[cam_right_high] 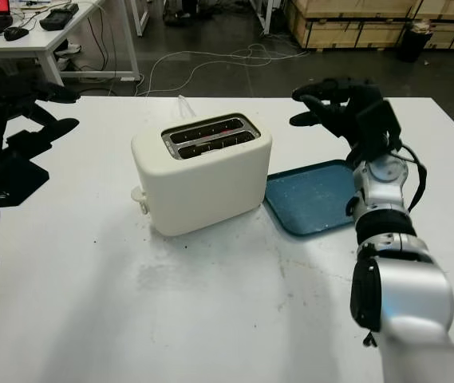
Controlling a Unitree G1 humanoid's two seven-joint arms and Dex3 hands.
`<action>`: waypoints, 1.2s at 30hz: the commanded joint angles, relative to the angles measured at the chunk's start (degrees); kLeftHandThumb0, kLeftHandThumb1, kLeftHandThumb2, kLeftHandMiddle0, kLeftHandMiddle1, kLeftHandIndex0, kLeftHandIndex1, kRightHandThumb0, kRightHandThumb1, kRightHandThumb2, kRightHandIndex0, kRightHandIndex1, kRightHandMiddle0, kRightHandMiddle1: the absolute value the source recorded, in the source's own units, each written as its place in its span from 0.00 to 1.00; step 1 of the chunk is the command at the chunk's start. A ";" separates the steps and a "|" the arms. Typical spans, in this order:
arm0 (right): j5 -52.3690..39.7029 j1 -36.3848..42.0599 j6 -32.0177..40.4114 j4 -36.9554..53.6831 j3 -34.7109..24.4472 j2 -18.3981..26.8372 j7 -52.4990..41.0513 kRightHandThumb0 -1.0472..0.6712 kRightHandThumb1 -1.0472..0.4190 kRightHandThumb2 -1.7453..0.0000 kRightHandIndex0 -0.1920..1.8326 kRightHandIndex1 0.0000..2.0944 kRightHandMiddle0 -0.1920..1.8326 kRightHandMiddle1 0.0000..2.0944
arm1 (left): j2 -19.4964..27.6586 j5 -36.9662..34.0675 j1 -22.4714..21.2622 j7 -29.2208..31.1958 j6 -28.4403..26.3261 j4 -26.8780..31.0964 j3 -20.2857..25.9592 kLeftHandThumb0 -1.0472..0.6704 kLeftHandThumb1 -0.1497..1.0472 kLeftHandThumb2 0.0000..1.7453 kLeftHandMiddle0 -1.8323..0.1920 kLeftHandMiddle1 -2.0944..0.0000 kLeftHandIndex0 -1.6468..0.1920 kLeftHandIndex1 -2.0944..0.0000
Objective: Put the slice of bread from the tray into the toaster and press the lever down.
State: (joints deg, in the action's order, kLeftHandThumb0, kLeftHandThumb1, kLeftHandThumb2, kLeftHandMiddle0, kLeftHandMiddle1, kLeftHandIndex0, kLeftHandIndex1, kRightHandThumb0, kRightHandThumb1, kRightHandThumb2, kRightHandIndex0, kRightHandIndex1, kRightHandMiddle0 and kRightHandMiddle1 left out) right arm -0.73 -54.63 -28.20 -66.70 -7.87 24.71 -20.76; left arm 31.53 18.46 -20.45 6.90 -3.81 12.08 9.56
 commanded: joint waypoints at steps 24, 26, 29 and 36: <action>25.36 -6.10 -7.17 -0.70 17.91 8.68 23.42 0.00 0.09 0.84 0.28 0.83 0.18 0.83 | 5.75 3.06 -6.60 5.72 -1.20 -4.30 -3.76 0.42 0.72 0.00 0.48 0.58 0.36 0.82; 25.19 -6.36 -6.90 -0.49 18.08 8.67 23.22 0.00 0.09 0.85 0.27 0.83 0.17 0.83 | 5.93 3.39 -6.32 6.17 -2.12 -4.14 -4.16 0.40 0.74 0.00 0.49 0.58 0.36 0.82; 25.22 -6.70 -5.88 0.30 18.40 8.59 23.06 0.00 0.09 0.86 0.27 0.83 0.18 0.83 | 6.08 3.20 -6.11 7.10 -3.58 -4.10 -4.63 0.39 0.75 0.01 0.49 0.58 0.37 0.83; 25.56 -7.07 -6.94 1.23 18.97 8.82 22.94 0.00 0.09 0.87 0.25 0.83 0.16 0.83 | 7.02 5.35 -5.69 8.58 -5.69 -3.30 -5.38 0.36 0.76 0.00 0.50 0.56 0.37 0.84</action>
State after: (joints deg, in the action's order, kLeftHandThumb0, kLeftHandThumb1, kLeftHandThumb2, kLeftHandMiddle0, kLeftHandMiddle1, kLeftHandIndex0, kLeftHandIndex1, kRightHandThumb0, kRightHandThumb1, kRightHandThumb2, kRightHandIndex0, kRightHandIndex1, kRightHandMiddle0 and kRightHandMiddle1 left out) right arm 24.36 -60.52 -34.31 -66.18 10.83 32.88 1.99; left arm 37.52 23.11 -26.43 14.89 -9.00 8.15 4.63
